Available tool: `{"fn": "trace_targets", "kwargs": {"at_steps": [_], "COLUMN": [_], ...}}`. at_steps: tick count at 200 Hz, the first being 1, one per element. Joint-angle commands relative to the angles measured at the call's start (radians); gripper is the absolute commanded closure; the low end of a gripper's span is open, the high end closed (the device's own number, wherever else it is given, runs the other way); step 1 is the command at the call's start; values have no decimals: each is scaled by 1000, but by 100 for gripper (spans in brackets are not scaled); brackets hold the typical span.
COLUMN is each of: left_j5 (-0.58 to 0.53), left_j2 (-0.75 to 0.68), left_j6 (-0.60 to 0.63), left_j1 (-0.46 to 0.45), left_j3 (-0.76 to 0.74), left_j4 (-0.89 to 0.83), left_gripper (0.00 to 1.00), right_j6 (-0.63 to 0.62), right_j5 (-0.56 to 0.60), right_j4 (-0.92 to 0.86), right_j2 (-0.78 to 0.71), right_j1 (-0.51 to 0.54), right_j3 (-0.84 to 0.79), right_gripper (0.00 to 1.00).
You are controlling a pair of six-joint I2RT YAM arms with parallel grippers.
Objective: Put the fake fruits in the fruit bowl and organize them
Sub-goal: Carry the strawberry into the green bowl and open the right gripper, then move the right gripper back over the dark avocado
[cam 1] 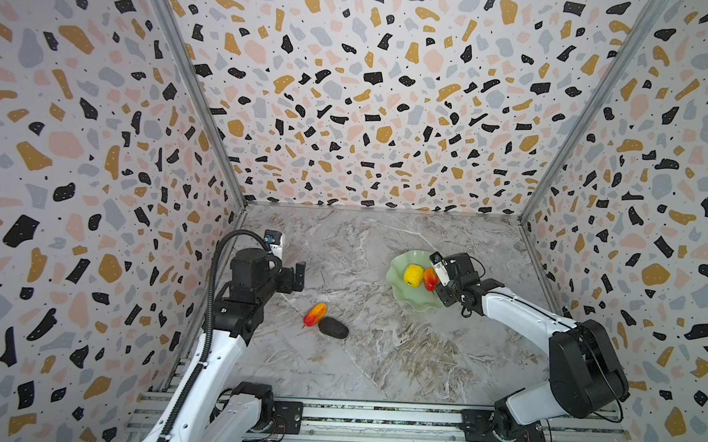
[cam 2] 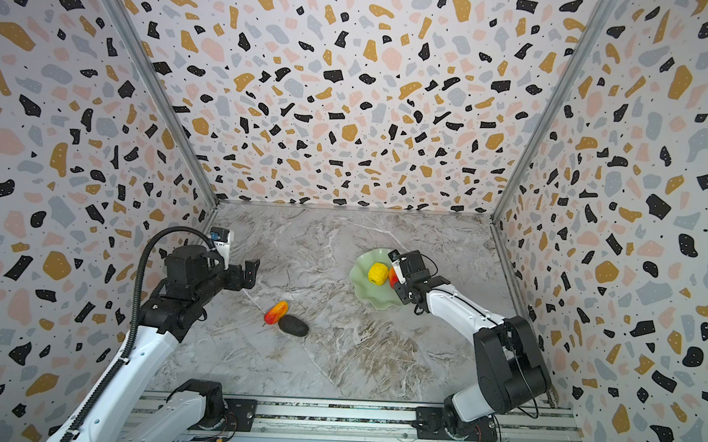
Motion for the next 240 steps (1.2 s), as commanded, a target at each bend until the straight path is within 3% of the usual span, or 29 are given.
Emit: {"fn": "trace_targets", "kwargs": {"at_steps": [1, 65, 89, 99, 110, 141, 171, 207, 240], "left_j5": [9, 11, 10, 8, 7, 4, -2, -13, 7], "left_j2": [-3, 0, -1, -1, -4, -7, -12, -15, -10], "left_j6": [-5, -5, -3, -3, -3, -3, -4, -3, -3], "left_j1": [5, 5, 5, 5, 5, 5, 5, 5, 5], "left_j3": [-9, -4, -3, -3, -5, -5, -9, -13, -10], "left_j4": [42, 43, 40, 39, 40, 39, 37, 39, 40], "left_gripper": [0, 0, 1, 0, 0, 0, 1, 0, 0], "right_j6": [3, -16, -62, -100, -138, -201, -241, -239, -164], "right_j5": [0, -2, -10, -18, -10, -116, -346, -416, -439], "right_j4": [17, -35, -63, -69, -45, 91, 136, 230, 235], "right_j2": [-5, -46, -83, -100, -121, -176, -154, -58, 104], "right_j1": [-4, 0, 53, 104, 172, 373, 512, 587, 605], "right_j3": [-3, 83, 142, 161, 165, 144, 171, 166, 240], "right_gripper": [45, 31, 25, 18, 0, 1, 1, 0, 7]}}
